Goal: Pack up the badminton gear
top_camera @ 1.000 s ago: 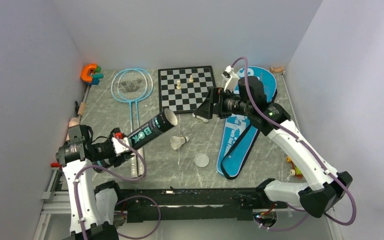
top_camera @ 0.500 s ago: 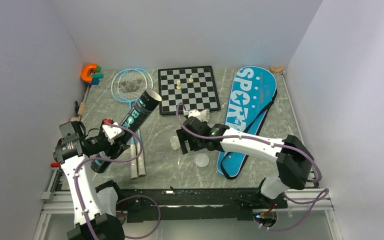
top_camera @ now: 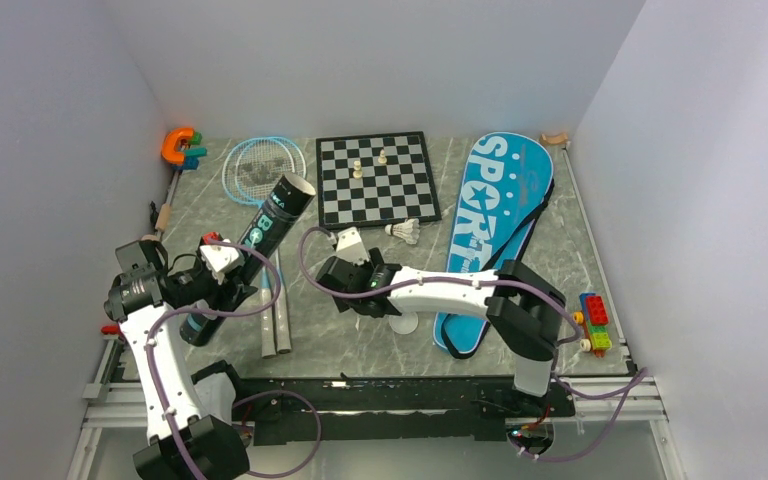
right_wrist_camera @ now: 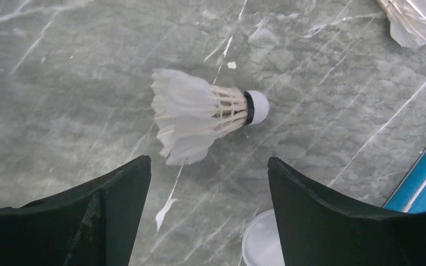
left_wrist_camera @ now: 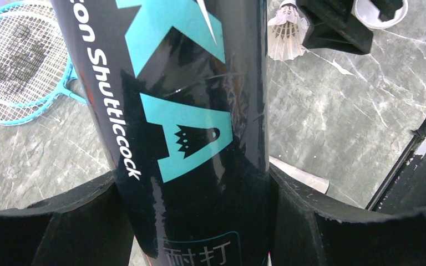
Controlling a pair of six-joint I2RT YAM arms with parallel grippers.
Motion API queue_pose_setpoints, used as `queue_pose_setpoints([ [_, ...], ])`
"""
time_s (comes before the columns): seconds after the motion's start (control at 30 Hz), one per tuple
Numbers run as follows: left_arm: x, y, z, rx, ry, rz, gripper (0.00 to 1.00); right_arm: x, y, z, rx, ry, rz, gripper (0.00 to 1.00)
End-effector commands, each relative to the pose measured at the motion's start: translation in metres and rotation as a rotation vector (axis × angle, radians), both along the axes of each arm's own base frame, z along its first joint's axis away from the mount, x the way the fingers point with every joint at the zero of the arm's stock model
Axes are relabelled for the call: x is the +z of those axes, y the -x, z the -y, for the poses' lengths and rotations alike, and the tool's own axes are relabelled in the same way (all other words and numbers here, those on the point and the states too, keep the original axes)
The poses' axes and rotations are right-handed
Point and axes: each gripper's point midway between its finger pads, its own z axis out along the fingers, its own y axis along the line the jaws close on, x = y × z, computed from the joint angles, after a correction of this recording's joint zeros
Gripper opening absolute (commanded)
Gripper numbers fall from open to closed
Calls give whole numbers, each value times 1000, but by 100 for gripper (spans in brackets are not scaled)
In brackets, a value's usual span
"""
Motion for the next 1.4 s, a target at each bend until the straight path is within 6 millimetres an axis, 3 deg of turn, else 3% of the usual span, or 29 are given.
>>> queue_pose_setpoints([
  [0.0, 10, -1, 6, -25, 23, 55, 27, 16, -26, -6, -77, 4, 126, 78],
  [0.27, 7, 3, 7, -22, 17, 57, 27, 14, -33, -6, -105, 5, 167, 54],
  [0.5, 9, 11, 12, -57, 0, 60, 28, 13, -33, -1, -120, 10, 170, 20],
  [0.63, 12, 12, 15, -75, 11, 66, 27, 28, -32, 9, -132, 3, 180, 2],
  [0.77, 12, 17, 20, -131, -7, 92, 27, 81, -28, 27, -143, -114, 166, 0],
  [0.9, 9, 23, 23, -193, -36, 105, 27, 141, -20, 59, -134, -365, 85, 0],
  [1.1, 8, 37, 31, -308, -51, 108, 27, 230, 9, 98, 44, -689, 20, 0],
  [1.23, 5, 41, 33, -345, -105, 174, 27, 284, 53, 82, 322, -822, -64, 0],
  [1.37, 1, 45, 34, -386, -179, 231, 27, 321, 86, 70, 519, -929, -115, 0],
])
